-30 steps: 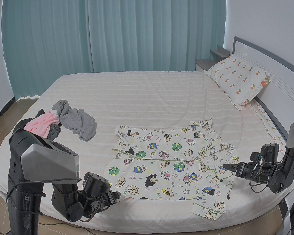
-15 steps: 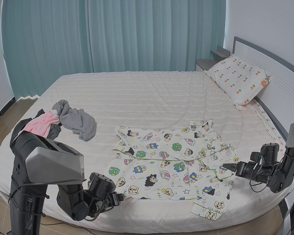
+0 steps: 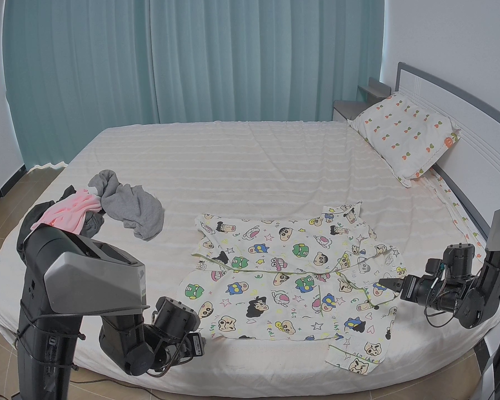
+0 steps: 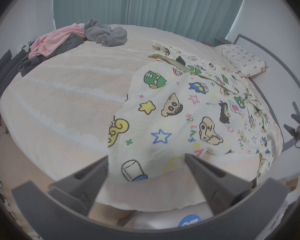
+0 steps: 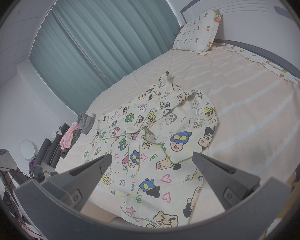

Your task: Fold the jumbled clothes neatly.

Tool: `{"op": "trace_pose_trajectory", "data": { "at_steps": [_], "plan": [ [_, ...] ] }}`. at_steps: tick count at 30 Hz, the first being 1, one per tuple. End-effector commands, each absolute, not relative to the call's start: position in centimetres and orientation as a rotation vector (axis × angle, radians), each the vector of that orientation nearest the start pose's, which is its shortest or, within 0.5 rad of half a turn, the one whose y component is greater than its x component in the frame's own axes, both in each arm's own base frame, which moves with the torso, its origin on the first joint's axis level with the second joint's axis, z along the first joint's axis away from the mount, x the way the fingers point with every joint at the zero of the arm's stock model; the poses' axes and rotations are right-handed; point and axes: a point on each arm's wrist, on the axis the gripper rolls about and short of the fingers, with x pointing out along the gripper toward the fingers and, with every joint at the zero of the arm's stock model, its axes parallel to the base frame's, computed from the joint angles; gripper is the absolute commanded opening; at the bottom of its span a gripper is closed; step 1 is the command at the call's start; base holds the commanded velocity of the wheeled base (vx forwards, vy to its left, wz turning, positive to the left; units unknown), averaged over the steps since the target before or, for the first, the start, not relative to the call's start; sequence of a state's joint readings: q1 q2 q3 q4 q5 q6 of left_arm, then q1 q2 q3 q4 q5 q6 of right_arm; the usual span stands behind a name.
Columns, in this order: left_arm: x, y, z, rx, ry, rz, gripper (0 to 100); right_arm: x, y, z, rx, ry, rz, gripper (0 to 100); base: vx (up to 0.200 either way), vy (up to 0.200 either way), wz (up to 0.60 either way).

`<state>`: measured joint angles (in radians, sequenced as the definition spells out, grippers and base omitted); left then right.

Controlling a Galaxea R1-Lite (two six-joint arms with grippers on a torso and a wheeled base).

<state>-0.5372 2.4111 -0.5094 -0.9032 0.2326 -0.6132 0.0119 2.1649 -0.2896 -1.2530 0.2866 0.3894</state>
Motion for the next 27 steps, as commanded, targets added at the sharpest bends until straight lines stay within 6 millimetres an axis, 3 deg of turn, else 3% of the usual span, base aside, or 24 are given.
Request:
{"op": "trace_pose_trajectory", "data": {
  "at_steps": [1,16,19,27],
  "plan": [
    [25.7,-14.7,-7.4,-0.178,0.96,0.005,0,27.0,1.0,0.1,0.459,0.666,0.166,100,0.0,0.0,0.0],
    [25.1,-13.9,-6.9,-0.176,0.952,0.029,0,26.8,1.0,-0.9,0.469,0.719,0.18,100,0.0,0.0,0.0],
    [24.8,-12.6,-5.4,-0.214,0.906,0.049,0,26.8,1.0,-1.9,0.473,0.759,0.174,100,0.0,0.0,0.0],
    [25.1,-10.5,-4.9,-0.282,0.839,0.089,0,26.8,0.9,-3.9,0.462,0.87,0.158,100,0.0,0.0,0.0]
  ]
}}
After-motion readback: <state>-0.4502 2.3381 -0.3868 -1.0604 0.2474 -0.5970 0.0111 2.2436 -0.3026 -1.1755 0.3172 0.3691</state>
